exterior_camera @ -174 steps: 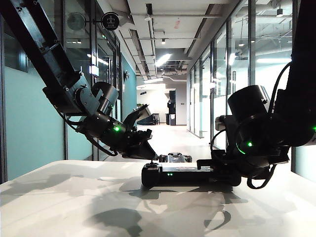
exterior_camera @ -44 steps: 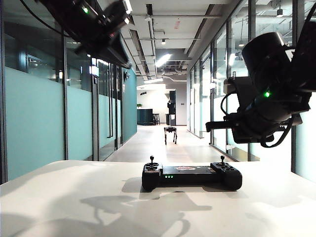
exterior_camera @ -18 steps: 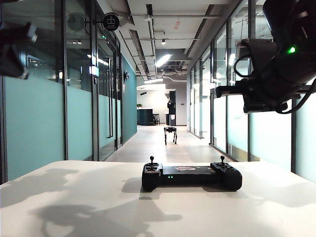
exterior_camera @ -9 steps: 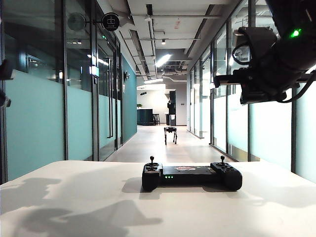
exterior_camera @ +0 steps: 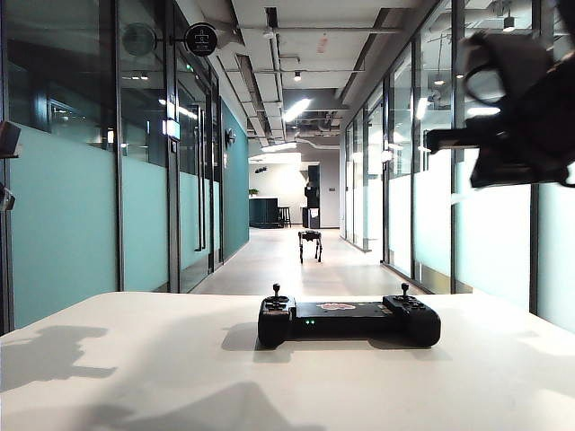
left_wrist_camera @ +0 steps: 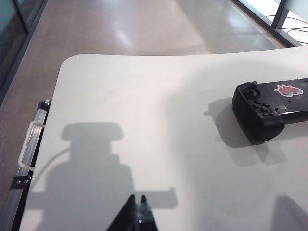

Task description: Push the left joystick on the remote control sitting on the white table forward to make the robot dog walk in a straight line until it approaches the door.

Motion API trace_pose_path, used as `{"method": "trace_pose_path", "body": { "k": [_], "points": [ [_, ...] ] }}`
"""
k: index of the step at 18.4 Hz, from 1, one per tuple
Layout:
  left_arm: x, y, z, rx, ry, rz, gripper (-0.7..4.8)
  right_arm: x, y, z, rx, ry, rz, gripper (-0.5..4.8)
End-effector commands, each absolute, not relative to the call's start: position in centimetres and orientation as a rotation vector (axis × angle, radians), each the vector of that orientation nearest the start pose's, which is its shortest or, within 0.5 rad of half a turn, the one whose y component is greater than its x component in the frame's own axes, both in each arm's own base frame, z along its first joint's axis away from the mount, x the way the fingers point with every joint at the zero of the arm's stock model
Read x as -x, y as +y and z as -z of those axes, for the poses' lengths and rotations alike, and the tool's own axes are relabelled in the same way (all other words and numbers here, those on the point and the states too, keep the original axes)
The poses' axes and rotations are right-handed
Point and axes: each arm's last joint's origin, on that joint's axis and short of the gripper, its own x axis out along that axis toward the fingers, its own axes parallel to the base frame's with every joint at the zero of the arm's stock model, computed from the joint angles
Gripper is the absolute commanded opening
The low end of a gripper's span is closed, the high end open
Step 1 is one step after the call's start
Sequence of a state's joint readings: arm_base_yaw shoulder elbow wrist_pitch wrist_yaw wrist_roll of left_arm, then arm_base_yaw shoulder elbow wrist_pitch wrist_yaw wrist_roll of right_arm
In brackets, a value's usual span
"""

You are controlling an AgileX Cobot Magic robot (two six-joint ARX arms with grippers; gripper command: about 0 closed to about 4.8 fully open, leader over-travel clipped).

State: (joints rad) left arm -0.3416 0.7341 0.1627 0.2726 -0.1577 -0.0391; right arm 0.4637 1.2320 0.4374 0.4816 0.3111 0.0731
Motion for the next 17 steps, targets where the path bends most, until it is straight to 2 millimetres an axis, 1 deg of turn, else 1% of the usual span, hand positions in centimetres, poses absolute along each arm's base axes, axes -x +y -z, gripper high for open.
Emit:
{"method": "trace_pose_path", "body": {
  "k": [1, 5, 8, 13, 17],
  "points": [
    [-14.8, -4.8, -17.2, -0.030, 0.282, 0.181, -0.05, -20.4, 9.2, -19.2, 0.030, 0.258, -0.142, -0.06],
    [-14.8, -4.8, -17.2, -0.030, 0.281, 0.180, -0.05, -18.2, 8.1, -18.9, 0.019, 0.230, -0.143, -0.06],
    [-14.8, -4.8, -17.2, -0.030, 0.281, 0.180, -0.05, -17.0, 7.5, -19.0, 0.017, 0.224, -0.144, -0.06],
    [-14.8, -4.8, -17.2, -0.030, 0.281, 0.180, -0.05, -14.0, 6.0, -18.7, 0.006, 0.192, -0.146, -0.06],
    [-14.8, -4.8, -17.2, -0.030, 0.281, 0.180, -0.05, -12.3, 5.2, -18.5, -0.005, 0.165, -0.148, -0.06]
  ]
}}
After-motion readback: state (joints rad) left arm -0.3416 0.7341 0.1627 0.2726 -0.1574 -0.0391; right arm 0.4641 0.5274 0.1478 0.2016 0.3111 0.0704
